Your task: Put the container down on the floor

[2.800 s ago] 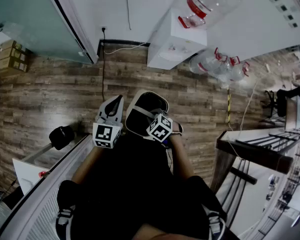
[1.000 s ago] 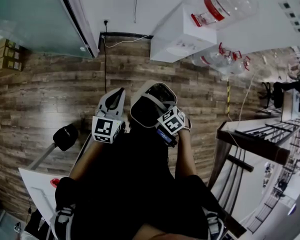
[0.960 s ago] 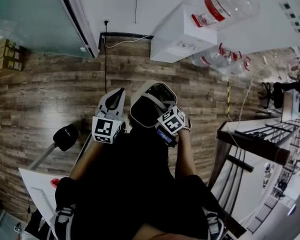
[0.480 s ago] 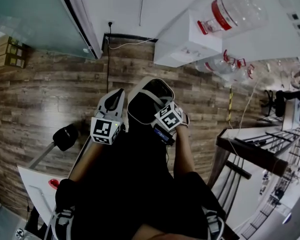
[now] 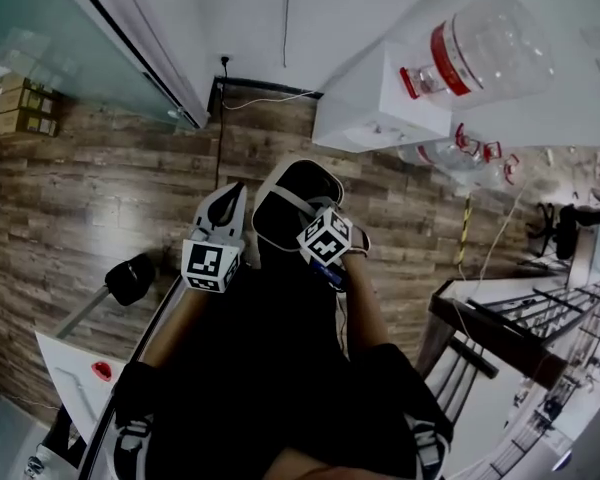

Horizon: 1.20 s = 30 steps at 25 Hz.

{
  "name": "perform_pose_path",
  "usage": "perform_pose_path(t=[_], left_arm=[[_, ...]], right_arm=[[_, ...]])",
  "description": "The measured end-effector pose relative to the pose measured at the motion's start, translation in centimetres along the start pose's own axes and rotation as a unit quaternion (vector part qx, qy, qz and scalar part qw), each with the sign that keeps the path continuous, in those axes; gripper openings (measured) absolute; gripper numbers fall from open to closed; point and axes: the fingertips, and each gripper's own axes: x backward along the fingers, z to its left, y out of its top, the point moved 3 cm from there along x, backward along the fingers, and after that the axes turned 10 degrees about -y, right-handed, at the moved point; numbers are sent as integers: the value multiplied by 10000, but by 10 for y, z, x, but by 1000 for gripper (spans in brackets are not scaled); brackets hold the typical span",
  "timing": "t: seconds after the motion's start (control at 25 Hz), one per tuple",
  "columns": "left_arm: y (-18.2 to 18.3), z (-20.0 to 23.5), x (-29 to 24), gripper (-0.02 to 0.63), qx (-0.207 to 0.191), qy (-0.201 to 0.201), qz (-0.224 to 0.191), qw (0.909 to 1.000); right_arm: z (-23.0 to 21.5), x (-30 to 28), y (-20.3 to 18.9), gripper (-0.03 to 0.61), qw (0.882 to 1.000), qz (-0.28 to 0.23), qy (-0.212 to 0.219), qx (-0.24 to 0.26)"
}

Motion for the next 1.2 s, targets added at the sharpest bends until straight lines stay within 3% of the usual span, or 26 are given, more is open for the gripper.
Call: perform_pose_path(t=[0.6,0.96,1.2], left_arm=[[33,22,-90,26,-32,604,-21,9982],[19,84,-140,26,270,432,163,9986],[19,121,-177,26,26,265,304,9992]], right_arm=[[-91,-56,15,67,9962,-97,342,797],[-131,-99,23,67,9956,51,444,825],[-152,-129,24,67,9965,199,450,682]])
